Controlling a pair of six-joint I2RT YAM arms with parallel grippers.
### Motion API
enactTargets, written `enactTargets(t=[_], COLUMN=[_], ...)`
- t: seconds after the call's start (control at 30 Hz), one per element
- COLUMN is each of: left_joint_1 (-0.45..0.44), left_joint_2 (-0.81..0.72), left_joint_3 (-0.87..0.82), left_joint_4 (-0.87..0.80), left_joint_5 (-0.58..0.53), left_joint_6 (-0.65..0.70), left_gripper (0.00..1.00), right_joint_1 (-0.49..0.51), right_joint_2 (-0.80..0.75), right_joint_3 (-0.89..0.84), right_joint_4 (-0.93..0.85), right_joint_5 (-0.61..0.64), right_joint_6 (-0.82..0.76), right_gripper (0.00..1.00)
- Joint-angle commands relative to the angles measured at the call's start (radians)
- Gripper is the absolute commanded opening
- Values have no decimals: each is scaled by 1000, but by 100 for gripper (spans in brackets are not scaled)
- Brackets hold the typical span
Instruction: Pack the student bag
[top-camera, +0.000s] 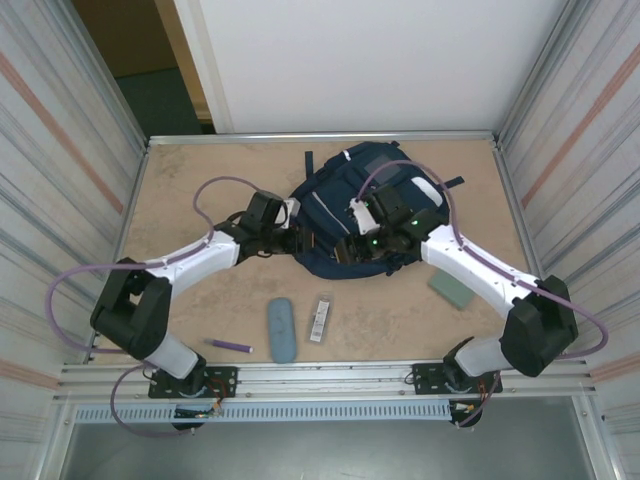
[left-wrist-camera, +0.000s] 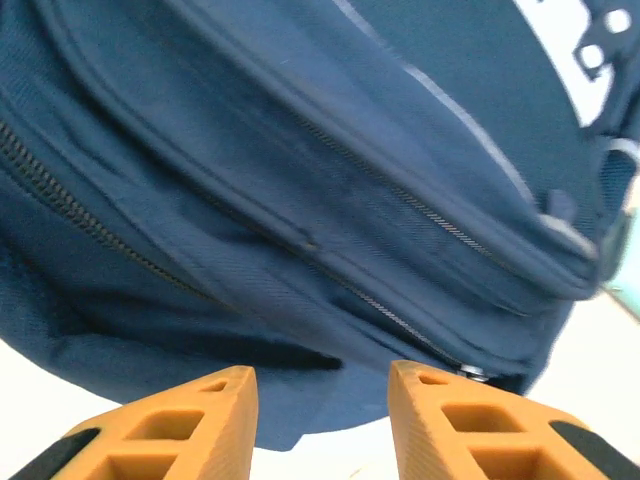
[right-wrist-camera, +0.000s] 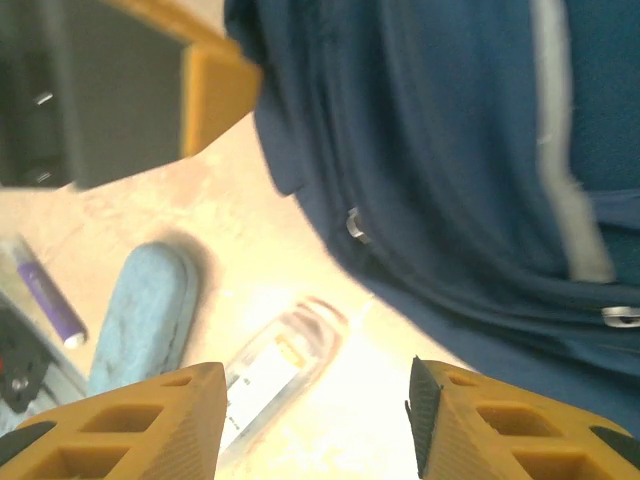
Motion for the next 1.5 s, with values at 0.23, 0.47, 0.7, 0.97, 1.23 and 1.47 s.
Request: enactTargets(t=[0.23, 0.47, 0.7, 0.97, 1.23, 1.47], left_joint_1=[-10, -14, -23, -21, -23, -23], left_joint_2=[146, 213, 174, 137, 93, 33], left_joint_3=[-50, -68, -157, -207, -227, -233], left_joint_4=[18, 19, 102, 130, 106, 107], left_joint_5=[-95, -78, -40, -26, -40, -27], left_joint_6=[-22, 1, 7, 7, 24, 21], left_gripper=[31, 22, 18, 16, 11, 10], right_joint_1=[65, 118, 163, 185, 182, 94], right_joint_2=[128, 189, 268, 357, 224, 197], right_joint_3=[-12, 40, 85, 107, 117, 150], right_joint_4=[97, 70, 72, 105, 88, 47], right_joint_5=[79, 409, 461, 623, 431, 406], right_joint_6=[64, -11, -155, -203, -211, -333], right_gripper=[47, 48, 50, 40, 22, 44])
